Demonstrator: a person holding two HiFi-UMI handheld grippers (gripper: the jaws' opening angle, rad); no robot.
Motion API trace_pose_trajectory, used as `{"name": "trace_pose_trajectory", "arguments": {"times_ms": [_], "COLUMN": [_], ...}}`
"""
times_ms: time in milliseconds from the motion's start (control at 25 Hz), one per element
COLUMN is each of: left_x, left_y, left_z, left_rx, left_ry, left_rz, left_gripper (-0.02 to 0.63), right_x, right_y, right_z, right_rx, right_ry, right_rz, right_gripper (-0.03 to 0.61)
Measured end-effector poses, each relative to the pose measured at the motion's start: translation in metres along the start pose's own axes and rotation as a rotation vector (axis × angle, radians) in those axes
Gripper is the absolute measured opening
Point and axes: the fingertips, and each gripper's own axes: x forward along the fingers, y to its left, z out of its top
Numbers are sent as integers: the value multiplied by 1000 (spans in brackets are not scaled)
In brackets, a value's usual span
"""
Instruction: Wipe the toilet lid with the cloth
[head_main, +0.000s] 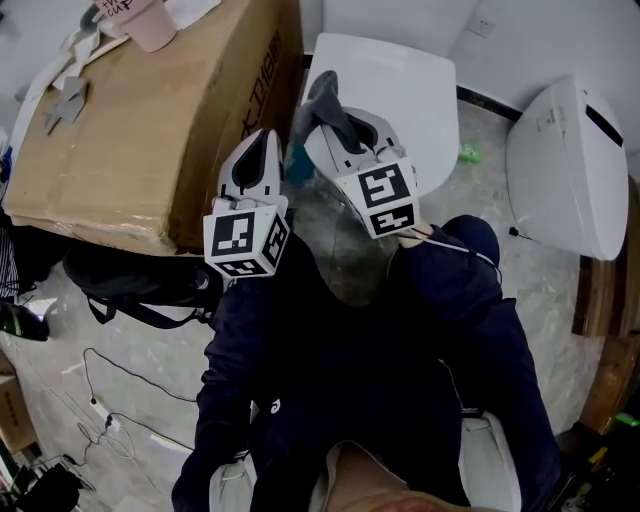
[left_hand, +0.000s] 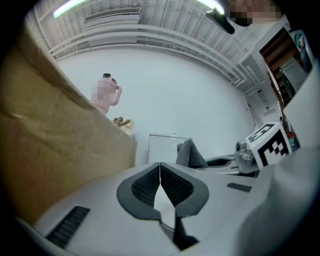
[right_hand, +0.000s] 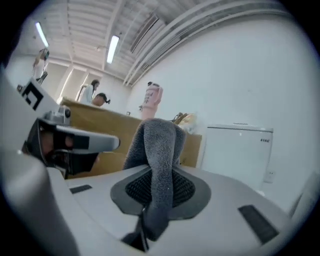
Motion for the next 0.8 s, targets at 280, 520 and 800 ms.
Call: {"name": "trace_pose_trajectory", "arguments": {"times_ms": [280,520,800], "left_x": [7,11,12], "left_y": [-2,-6,-7], "left_z": [-3,-3,-4], "left_rx": [-15,2,1], "left_ry": [-4,-4,-1], "left_rz": [4,6,1], "left_gripper": [16,17,17], "right_x": [-12,-16,-13], "right_y": [-15,-22,-23], "right_z": [-2,-2,0], "right_rx": [142,165,190], "right_ry": [-101,-127,-127], "right_rz": [-45,-56,-50], "right_gripper": [64,64,64]}}
